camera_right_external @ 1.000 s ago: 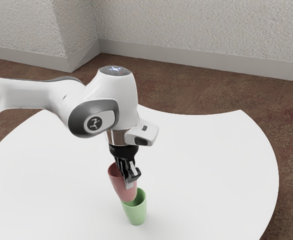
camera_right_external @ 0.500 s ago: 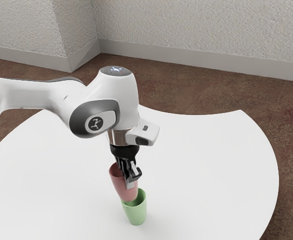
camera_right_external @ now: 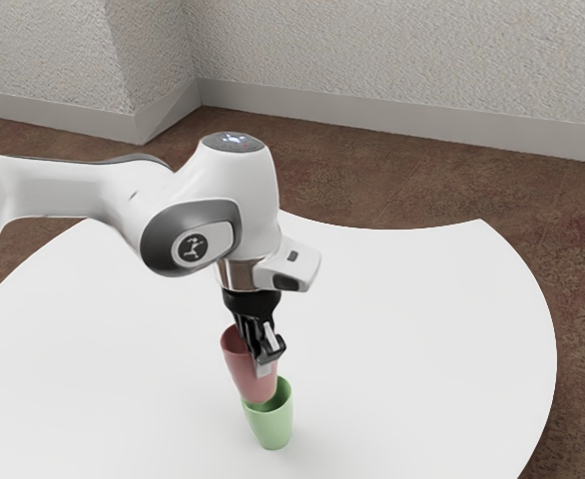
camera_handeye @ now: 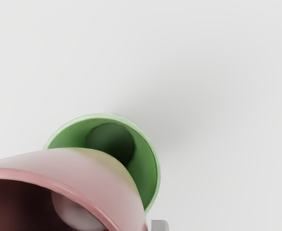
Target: Place the left cup onto the right cup
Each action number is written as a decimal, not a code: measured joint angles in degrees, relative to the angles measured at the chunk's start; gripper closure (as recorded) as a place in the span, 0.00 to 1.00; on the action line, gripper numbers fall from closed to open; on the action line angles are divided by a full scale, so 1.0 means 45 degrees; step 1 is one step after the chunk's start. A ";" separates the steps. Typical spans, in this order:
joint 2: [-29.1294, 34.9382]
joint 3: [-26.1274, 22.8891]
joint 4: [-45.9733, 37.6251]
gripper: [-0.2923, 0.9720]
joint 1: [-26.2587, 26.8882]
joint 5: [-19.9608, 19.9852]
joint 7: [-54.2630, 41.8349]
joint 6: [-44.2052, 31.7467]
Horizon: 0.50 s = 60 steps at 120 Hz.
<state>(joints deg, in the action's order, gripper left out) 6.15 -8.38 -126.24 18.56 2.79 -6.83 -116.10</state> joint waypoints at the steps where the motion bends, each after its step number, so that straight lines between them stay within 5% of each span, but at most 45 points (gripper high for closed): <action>1: 0.0000 -0.0002 0.0000 0.85 0.0001 0.0000 0.0000 0.0000; 60: -0.0053 -0.0163 0.0010 0.85 0.0008 0.0002 0.0020 -0.0130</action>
<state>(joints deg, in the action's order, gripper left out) 5.91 -9.11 -126.19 18.59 2.79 -6.74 -116.69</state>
